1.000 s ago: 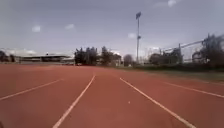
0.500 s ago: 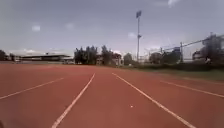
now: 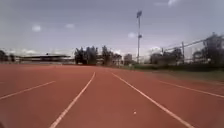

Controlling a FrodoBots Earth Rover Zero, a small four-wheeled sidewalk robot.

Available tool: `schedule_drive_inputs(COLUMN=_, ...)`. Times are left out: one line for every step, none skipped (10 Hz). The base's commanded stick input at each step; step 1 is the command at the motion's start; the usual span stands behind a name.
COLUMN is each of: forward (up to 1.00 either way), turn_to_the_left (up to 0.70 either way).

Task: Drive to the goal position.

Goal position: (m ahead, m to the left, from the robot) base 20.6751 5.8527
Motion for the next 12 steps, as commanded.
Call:
schedule_drive_inputs(forward=0.45, turn_to_the_left=0.0)
schedule_drive_inputs(forward=0.45, turn_to_the_left=0.0)
schedule_drive_inputs(forward=0.45, turn_to_the_left=0.0)
schedule_drive_inputs(forward=0.45, turn_to_the_left=0.0)
schedule_drive_inputs(forward=0.45, turn_to_the_left=0.0)
schedule_drive_inputs(forward=0.45, turn_to_the_left=0.0)
schedule_drive_inputs(forward=0.45, turn_to_the_left=0.0)
schedule_drive_inputs(forward=0.45, turn_to_the_left=0.0)
schedule_drive_inputs(forward=0.45, turn_to_the_left=0.0)
schedule_drive_inputs(forward=0.45, turn_to_the_left=0.0)
schedule_drive_inputs(forward=0.45, turn_to_the_left=0.0)
schedule_drive_inputs(forward=0.45, turn_to_the_left=0.0)
